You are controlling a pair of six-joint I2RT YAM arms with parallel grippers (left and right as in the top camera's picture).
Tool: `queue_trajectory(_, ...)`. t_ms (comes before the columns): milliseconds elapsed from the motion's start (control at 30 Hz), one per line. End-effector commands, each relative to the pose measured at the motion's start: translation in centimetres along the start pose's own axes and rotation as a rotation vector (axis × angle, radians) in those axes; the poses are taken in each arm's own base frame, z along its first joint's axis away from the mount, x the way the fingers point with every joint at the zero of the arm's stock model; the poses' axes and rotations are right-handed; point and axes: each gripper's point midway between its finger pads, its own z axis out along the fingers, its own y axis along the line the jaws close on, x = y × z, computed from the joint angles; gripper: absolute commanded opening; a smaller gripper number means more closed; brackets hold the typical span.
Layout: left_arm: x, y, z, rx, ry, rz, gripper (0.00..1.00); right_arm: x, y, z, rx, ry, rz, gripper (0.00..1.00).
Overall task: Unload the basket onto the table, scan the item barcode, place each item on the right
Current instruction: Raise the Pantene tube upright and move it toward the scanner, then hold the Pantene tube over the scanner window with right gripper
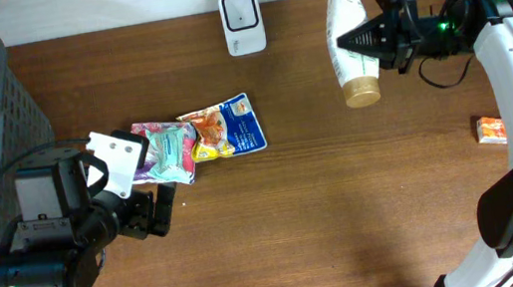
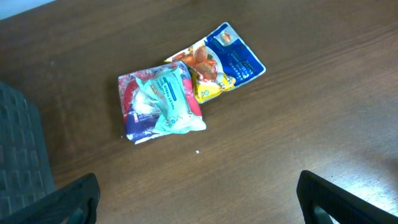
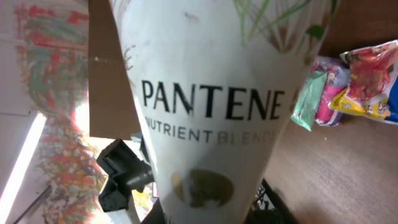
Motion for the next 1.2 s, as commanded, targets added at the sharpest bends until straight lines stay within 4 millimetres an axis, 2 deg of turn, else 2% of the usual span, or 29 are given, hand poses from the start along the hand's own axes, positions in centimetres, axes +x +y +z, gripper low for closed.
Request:
queue_trajectory(0, -0.2, 0.3, -0.2, -0.014, -0.011, 0.015, 0.99, 1.3, 2.6, 1.2, -0.073, 0.044, -0.090, 0.04)
queue_trajectory(67, -0.2, 0.3, -0.2, -0.014, -0.012, 0.015, 0.99, 2.1, 2.7, 2.7, -0.078, 0.083, -0.182, 0.04)
queue_trajectory(200, -0.2, 0.2, -0.2, -0.011, -0.015, 0.015, 0.99, 3.5, -2.2, 5.7, 0.220, 0.176, -0.305, 0.04)
queue_trajectory(300, -0.6, 0.3, -0.2, -0.015, -0.030, 0.018, 0.99, 5.5, -4.1, 7.6, 0.330, 0.279, -0.407, 0.04)
queue_trajectory(367, -1.6, 0.3, -0.3, -0.011, -0.072, 0.026, 0.99, 6.4, -4.9, 8.2, 0.378, 0.332, -0.457, 0.04)
queue_trajectory(433, -3.3, -0.1, -0.3, 0.023, -0.140, 0.039, 0.99, 6.4, -7.4, 8.2, 0.554, 0.379, -0.525, 0.04)
queue_trajectory(500, -3.9, 0.1, 0.1, 0.023, -0.153, 0.016, 0.99, 5.7, -9.6, 8.2, 0.741, 0.409, -0.616, 0.04)
queue_trajectory(567, -3.8, 0.2, 0.9, 0.029, -0.129, 0.011, 0.99, 3.4, -11.2, 8.2, 0.975, 0.384, -0.747, 0.04)
queue_trajectory(633, -3.7, 0.2, 1.0, 0.031, -0.125, 0.010, 0.99, 0.2, -11.1, 8.5, 1.161, 0.302, -0.915, 0.04)
queue_trajectory(800, -3.7, 0.2, 1.0, 0.030, -0.125, 0.011, 0.99, -6.3, -6.8, 14.0, 1.111, 0.145, -1.423, 0.04)
queue_trajectory(867, -3.7, 0.2, 1.0, 0.030, -0.125, 0.011, 0.99, -8.3, -6.9, 15.4, 1.107, 0.136, -1.574, 0.04)
queue_trajectory(967, -3.6, 0.2, 1.0, 0.031, -0.120, 0.010, 0.99, -10.7, -9.2, 17.5, 1.122, 0.215, -1.814, 0.04)
queue_trajectory(1067, -3.3, 0.1, 1.0, 0.034, -0.107, 0.007, 0.99, -13.2, -12.7, 19.9, 1.145, 0.298, -2.071, 0.04)
queue_trajectory(1167, -3.3, 0.1, 1.0, 0.034, -0.107, 0.007, 0.99, -16.3, -14.7, 21.6, 1.218, 0.248, -2.285, 0.04)
